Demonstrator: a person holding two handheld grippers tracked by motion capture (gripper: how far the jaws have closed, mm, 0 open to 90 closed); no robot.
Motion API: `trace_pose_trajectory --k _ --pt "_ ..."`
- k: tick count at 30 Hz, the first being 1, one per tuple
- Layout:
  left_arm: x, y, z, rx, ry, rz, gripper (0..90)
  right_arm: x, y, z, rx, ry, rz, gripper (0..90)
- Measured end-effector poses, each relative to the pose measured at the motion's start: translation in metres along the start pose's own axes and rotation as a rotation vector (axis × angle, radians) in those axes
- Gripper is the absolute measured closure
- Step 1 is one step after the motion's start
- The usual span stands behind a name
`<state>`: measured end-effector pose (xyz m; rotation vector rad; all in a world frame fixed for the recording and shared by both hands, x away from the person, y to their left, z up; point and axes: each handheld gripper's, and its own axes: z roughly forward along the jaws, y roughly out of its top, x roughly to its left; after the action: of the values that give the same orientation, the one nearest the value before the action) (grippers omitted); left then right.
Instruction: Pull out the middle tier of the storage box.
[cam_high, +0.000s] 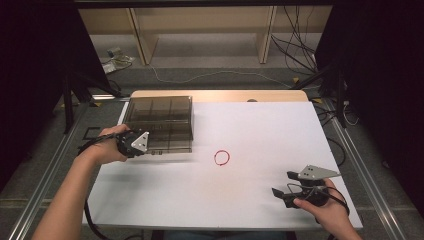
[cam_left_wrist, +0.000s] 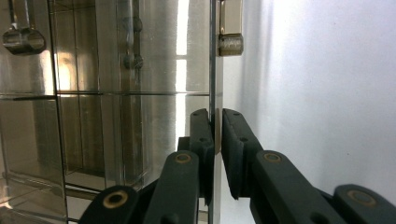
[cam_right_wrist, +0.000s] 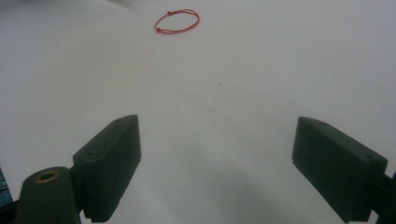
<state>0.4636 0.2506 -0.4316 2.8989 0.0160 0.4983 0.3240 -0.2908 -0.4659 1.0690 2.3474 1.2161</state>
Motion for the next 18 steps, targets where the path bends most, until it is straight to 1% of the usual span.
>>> trace_pose_trajectory --k 6,12,18 --pt "0.0008 -0.0003 0.0009 0.006 -0.001 0.004 82.9 -0.0001 0.0 -0.0001 0.001 0.0 0.0 16.1" --pt "0.0006 -0.0004 0.0012 0.005 -0.002 -0.002 82.8 -0.0003 -0.0001 -0.0002 -0.001 0.0 0.0 16.2" --pt "0.0007 -0.0011 0.0013 0.002 -0.005 0.006 82.9 -0.0003 -0.0002 -0.0004 -0.001 -0.001 0.002 16.1"
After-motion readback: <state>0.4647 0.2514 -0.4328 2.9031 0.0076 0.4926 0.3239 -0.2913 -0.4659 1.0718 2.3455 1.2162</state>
